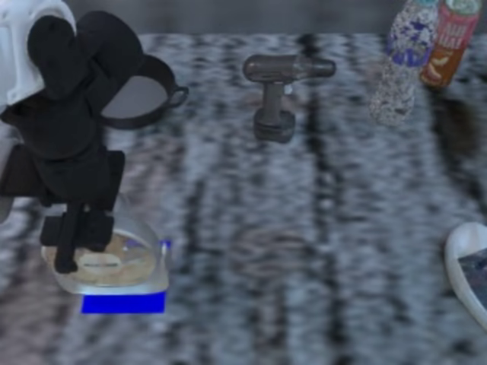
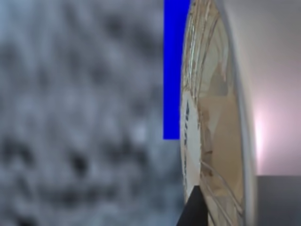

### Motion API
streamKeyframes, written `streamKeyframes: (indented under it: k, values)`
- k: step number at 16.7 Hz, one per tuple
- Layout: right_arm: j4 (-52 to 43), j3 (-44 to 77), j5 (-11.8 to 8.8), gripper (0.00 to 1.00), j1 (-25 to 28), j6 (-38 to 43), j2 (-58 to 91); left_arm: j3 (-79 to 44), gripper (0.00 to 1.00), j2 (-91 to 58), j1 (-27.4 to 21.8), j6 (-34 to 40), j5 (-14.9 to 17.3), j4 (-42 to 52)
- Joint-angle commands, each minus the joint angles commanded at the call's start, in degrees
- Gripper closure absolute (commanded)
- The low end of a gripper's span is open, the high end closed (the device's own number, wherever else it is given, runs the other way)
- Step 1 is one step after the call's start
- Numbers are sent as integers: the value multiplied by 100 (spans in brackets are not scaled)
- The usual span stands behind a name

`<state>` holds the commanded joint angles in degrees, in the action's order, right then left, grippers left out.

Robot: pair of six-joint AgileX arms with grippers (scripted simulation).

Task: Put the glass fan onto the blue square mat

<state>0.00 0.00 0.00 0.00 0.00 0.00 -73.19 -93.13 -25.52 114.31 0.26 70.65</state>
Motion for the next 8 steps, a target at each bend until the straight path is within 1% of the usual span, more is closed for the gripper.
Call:
streamKeyframes:
  k: [8]
  values:
    - [0, 0, 0, 0, 0, 0, 0, 0, 25, 0, 0, 0, 0, 0]
